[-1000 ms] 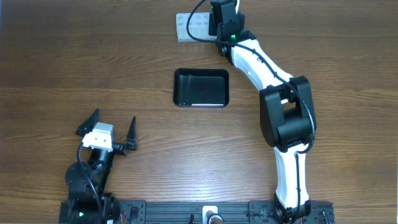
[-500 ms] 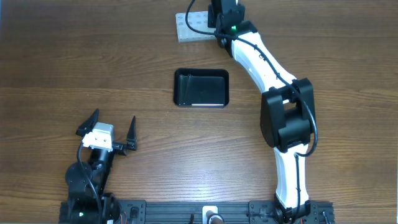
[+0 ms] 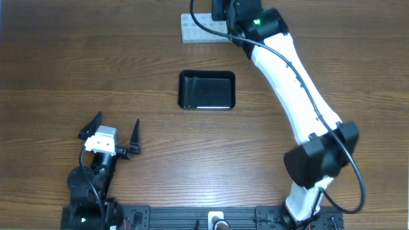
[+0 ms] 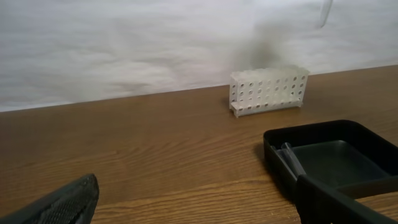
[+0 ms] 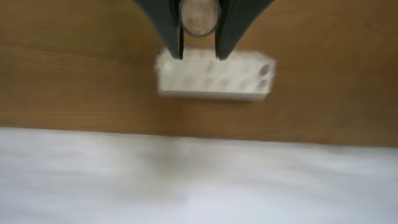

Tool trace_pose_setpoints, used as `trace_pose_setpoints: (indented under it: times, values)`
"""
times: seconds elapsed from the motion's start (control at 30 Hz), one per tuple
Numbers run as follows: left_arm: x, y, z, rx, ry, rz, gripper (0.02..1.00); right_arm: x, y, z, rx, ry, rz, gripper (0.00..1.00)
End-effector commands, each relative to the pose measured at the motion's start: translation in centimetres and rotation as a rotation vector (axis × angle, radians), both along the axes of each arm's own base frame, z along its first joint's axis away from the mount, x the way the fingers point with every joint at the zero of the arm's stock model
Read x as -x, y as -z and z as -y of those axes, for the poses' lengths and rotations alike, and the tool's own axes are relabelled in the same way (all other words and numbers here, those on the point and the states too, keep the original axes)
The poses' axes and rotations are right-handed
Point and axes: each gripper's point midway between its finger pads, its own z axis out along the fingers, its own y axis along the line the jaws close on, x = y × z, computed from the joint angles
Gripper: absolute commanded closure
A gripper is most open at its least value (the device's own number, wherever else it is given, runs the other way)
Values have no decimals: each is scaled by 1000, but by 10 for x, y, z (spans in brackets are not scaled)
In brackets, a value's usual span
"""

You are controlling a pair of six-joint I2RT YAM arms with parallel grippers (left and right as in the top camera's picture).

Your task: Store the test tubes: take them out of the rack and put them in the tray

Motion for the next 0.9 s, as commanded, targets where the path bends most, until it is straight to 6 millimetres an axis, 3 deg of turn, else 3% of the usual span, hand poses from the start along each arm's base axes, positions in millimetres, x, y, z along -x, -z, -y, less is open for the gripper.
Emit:
trace_pose_setpoints:
  times: [0.03, 0.2, 0.4, 0.53, 0.9]
  values:
    - [0, 1, 1, -9, 9, 4, 18, 38, 46, -32, -34, -162, -231, 893]
    - [0, 1, 1, -9, 9, 4, 18, 69, 109, -37, -2, -205, -475, 917]
    - [0, 1, 1, -9, 9, 4, 18, 78, 170, -52, -32, -253, -623, 923]
    - [0, 1, 1, -9, 9, 4, 18, 81, 197, -51, -13, -244, -680, 919]
    - [0, 1, 1, -9, 9, 4, 18, 89, 246, -49, 24, -231, -787, 910]
